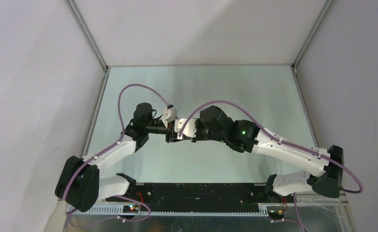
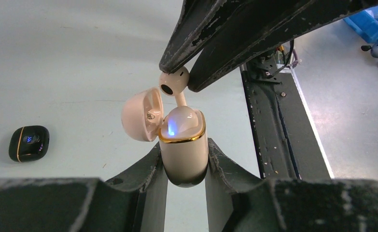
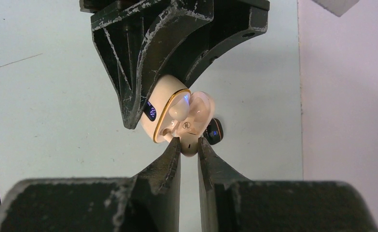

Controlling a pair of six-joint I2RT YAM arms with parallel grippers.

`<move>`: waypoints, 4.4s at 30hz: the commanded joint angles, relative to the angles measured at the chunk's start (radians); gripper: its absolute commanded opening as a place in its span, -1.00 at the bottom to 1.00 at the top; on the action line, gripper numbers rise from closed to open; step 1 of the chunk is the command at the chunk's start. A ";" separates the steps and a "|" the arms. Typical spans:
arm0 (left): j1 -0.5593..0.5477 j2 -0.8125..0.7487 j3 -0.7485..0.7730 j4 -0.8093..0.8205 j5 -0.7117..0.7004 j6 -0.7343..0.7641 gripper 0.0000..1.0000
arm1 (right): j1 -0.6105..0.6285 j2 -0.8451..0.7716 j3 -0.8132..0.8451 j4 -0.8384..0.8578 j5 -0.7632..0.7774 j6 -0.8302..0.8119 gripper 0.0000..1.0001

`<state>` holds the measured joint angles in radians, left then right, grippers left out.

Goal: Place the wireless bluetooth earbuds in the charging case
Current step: Insert the left earbud into the left side groove of the charging case, then close the charging case with the earbuds.

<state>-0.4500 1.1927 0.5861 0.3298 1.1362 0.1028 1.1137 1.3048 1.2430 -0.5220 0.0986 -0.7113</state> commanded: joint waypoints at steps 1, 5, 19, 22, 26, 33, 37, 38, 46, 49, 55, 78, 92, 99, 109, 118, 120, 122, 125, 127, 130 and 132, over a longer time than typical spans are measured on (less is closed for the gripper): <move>-0.009 -0.012 0.043 0.062 0.044 -0.019 -0.77 | 0.017 0.002 -0.013 0.067 0.030 0.000 -0.86; -0.009 -0.012 0.043 0.063 0.052 -0.019 -0.77 | 0.018 -0.011 -0.015 0.079 0.041 0.005 -0.86; -0.002 -0.022 0.050 0.073 0.056 -0.044 -0.77 | 0.019 -0.023 -0.014 0.031 -0.061 0.025 -0.84; 0.003 -0.030 0.050 0.077 0.059 -0.050 -0.77 | 0.017 -0.023 -0.014 0.020 -0.075 0.026 -0.84; 0.009 -0.033 0.048 0.086 0.060 -0.059 -0.77 | 0.014 -0.027 -0.014 0.016 -0.076 0.023 -0.78; 0.009 -0.035 0.047 0.086 0.058 -0.061 -0.77 | 0.000 -0.046 -0.001 -0.003 -0.102 0.034 -0.50; 0.010 -0.036 0.050 0.086 0.060 -0.063 -0.77 | -0.013 -0.056 0.006 -0.011 -0.144 0.050 -0.45; 0.010 -0.035 0.051 0.086 0.059 -0.065 -0.77 | -0.014 -0.056 0.007 -0.012 -0.150 0.051 -0.45; 0.010 -0.042 0.051 0.086 0.063 -0.065 -0.77 | -0.024 -0.065 0.017 -0.003 -0.143 0.072 -0.07; 0.010 -0.044 0.048 0.085 0.068 -0.059 -0.77 | -0.044 -0.089 0.037 -0.014 -0.144 0.079 0.05; 0.010 -0.054 0.056 0.039 0.095 0.009 -0.76 | -0.142 -0.170 0.052 0.007 -0.186 0.137 0.15; 0.010 -0.072 0.148 -0.476 0.202 0.468 -0.66 | -0.131 -0.124 -0.007 0.105 -0.223 0.210 0.39; 0.010 -0.074 0.159 -0.533 0.207 0.517 -0.65 | -0.130 -0.068 -0.011 0.134 -0.129 0.218 0.40; 0.010 -0.066 0.161 -0.532 0.209 0.520 -0.65 | -0.131 -0.042 -0.026 0.154 -0.117 0.228 0.40; 0.009 -0.070 0.153 -0.519 0.196 0.518 -0.65 | -0.146 -0.028 -0.049 0.193 -0.099 0.230 0.42; 0.009 -0.087 0.144 -0.503 0.191 0.509 -0.64 | -0.137 -0.019 -0.050 0.162 -0.159 0.212 0.44; 0.008 -0.085 0.144 -0.499 0.191 0.504 -0.65 | -0.133 -0.028 -0.050 0.144 -0.196 0.201 0.44; 0.008 -0.085 0.144 -0.495 0.190 0.500 -0.65 | -0.129 -0.038 -0.049 0.125 -0.240 0.188 0.44; 0.008 -0.085 0.142 -0.489 0.186 0.496 -0.65 | -0.128 -0.059 -0.050 0.093 -0.337 0.175 0.44; 0.008 -0.080 0.141 -0.478 0.181 0.488 -0.65 | -0.132 -0.082 -0.049 0.071 -0.397 0.168 0.44; 0.008 -0.075 0.138 -0.466 0.177 0.475 -0.65 | -0.145 -0.113 -0.045 0.055 -0.445 0.175 0.43; 0.008 -0.072 0.138 -0.451 0.172 0.462 -0.66 | -0.159 -0.120 -0.045 0.070 -0.423 0.189 0.43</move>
<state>-0.4423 1.1313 0.7048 -0.1818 1.3094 0.5911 0.9684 1.2339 1.1908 -0.4561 -0.2497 -0.5323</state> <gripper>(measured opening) 0.331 0.719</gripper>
